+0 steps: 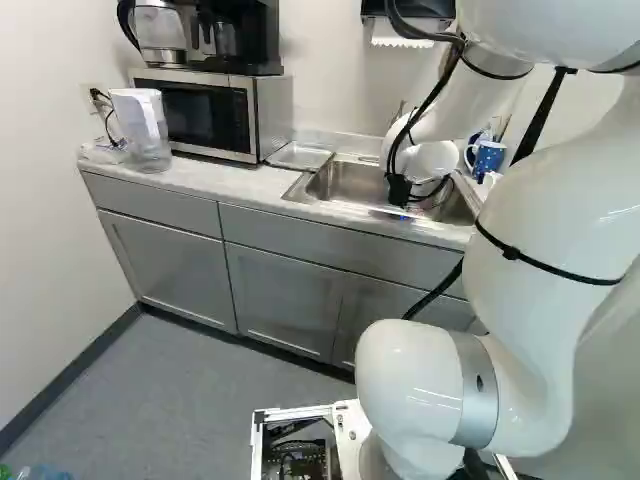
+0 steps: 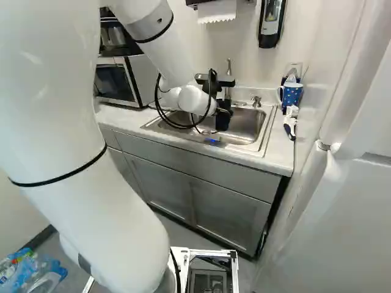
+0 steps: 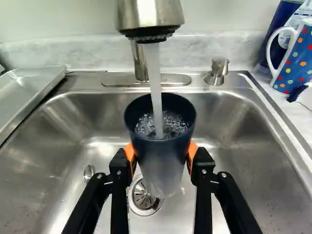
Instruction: Rinse the cup and place it in the tray
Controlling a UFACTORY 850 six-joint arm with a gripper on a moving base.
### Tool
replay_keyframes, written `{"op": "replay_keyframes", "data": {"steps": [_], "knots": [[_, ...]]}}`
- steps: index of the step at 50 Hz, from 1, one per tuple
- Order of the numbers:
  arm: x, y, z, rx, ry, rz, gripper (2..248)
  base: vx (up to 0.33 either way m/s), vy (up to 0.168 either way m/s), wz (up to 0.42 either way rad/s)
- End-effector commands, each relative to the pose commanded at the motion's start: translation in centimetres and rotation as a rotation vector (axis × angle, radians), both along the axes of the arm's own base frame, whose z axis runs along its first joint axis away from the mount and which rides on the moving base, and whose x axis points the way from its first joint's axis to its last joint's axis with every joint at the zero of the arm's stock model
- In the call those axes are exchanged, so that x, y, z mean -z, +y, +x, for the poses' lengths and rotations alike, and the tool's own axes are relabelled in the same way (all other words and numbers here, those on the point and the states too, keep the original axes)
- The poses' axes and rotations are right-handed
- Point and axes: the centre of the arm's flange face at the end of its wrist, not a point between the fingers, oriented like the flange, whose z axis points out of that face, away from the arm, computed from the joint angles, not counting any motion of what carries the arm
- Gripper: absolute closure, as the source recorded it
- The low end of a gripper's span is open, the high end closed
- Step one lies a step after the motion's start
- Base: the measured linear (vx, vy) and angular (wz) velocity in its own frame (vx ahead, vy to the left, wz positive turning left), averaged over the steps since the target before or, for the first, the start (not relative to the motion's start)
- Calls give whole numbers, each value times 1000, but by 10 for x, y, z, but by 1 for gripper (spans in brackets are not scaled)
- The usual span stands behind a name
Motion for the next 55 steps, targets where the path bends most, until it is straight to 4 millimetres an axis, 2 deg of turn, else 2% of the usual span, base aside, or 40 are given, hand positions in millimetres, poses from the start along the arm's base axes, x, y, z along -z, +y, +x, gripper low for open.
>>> {"op": "replay_keyframes", "data": {"steps": [32, 55], "knots": [[0, 1, 0, -2, 0, 0, 128, 0, 0, 0], [0, 32, 6, -67, 0, 0, 128, 0, 0, 0]]}}
